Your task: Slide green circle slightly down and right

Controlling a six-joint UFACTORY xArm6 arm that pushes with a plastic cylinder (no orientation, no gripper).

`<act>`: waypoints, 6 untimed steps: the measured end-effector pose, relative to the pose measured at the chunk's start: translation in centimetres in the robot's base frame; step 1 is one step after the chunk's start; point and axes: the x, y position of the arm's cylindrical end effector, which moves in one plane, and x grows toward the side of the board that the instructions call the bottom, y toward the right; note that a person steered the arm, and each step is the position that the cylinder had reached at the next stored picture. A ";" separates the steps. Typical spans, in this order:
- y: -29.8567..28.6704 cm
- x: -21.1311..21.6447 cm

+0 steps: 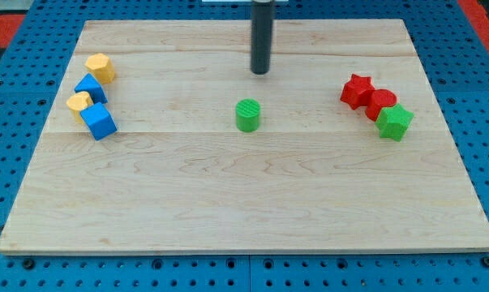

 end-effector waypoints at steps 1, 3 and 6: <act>-0.6 2.5; -0.8 4.2; -1.2 13.1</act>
